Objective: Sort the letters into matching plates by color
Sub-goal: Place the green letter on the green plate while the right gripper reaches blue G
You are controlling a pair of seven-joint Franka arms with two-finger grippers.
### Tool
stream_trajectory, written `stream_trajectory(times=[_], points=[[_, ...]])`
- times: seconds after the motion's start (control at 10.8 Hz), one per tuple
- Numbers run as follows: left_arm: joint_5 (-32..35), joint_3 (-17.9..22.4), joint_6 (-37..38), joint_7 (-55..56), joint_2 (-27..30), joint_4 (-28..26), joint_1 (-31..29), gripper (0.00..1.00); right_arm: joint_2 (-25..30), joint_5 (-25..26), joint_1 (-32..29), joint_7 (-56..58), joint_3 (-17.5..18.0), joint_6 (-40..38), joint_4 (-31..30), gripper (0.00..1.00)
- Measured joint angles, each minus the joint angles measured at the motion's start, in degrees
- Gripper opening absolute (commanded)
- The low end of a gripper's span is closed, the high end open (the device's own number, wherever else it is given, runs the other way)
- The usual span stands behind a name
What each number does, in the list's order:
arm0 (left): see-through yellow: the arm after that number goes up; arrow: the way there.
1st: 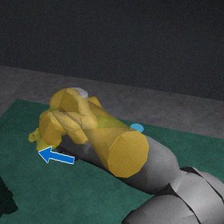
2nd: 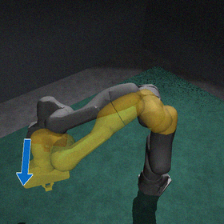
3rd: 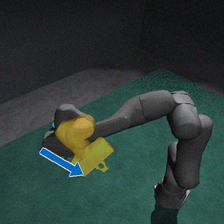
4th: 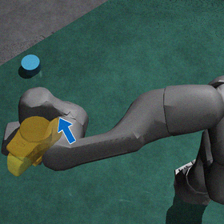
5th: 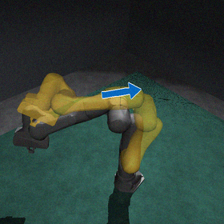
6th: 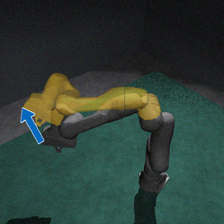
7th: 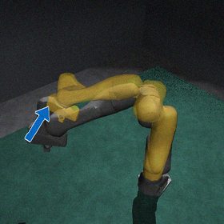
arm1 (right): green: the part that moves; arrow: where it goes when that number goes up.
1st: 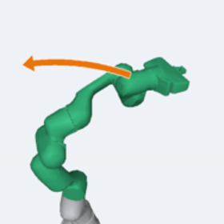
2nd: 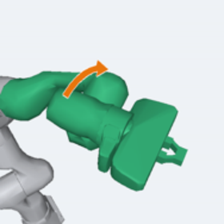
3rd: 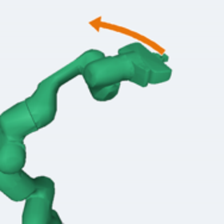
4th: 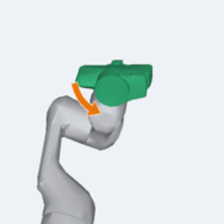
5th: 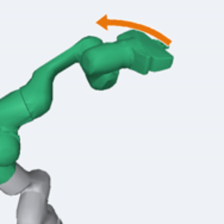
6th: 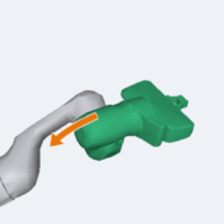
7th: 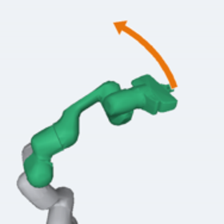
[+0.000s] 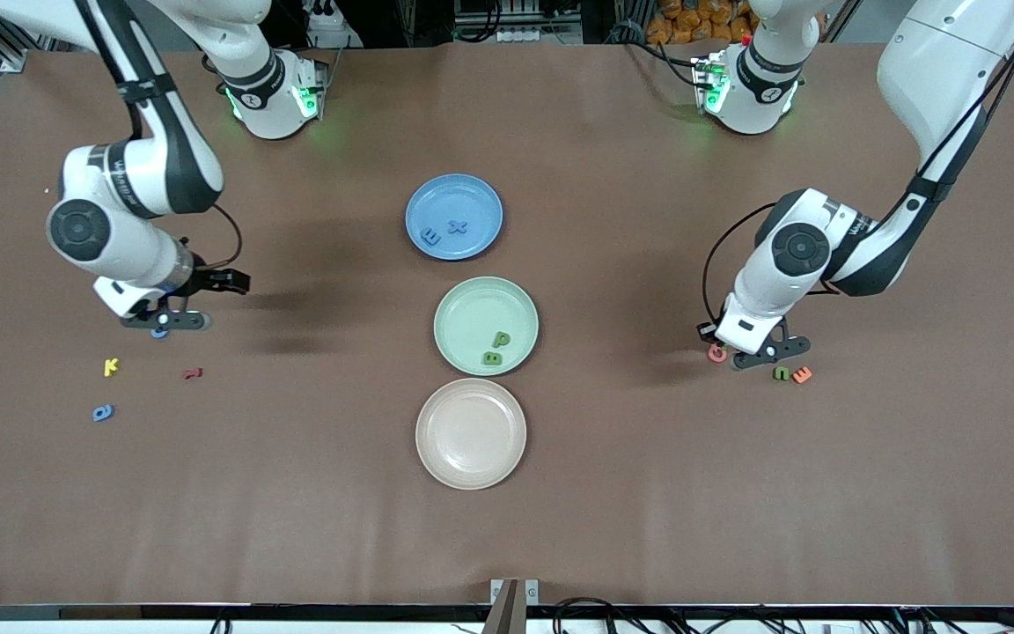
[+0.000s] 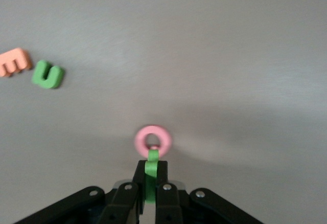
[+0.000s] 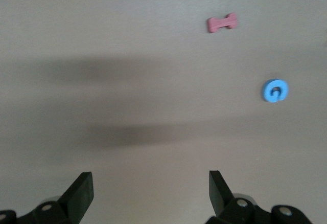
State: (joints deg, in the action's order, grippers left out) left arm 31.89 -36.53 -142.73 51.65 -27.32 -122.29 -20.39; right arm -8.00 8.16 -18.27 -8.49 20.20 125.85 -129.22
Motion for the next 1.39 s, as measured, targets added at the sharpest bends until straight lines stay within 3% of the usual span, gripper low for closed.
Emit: stream_trajectory(times=[0.37, 0.74, 1.02, 1.2, 1.3, 1.39], points=[[-4.5, -2.9, -0.1, 3.6, -0.8, 6.1, 6.9, 0.00, 0.0, 0.0, -0.2, 8.7, -7.0, 3.3, 0.0, 0.98], [-4.7, -2.9, -0.2, 14.8, -8.6, 17.0, 20.5, 0.00, -0.8, 0.0, -0.2, 13.8, -11.5, 8.3, -1.0, 0.91], [-4.7, -2.1, -0.2, 18.8, -13.5, 23.8, 27.0, 0.00, -4.2, 0.0, -0.3, 19.1, -16.1, 15.0, -1.8, 0.85], [-4.7, -0.3, -0.3, 20.1, -16.6, 28.5, 31.3, 0.00, -7.1, -0.1, -0.3, 20.3, -17.0, 18.6, -1.8, 0.79], [-4.7, 0.7, -0.4, 21.5, -17.9, 30.2, 33.7, 0.43, -8.4, -0.1, -0.3, 20.3, -17.1, 20.4, -1.8, 0.76], [-4.7, 2.1, -0.4, 22.9, -18.6, 31.0, 36.2, 0.99, -9.4, -0.1, -0.3, 20.3, -17.1, 21.8, -1.8, 0.76]])
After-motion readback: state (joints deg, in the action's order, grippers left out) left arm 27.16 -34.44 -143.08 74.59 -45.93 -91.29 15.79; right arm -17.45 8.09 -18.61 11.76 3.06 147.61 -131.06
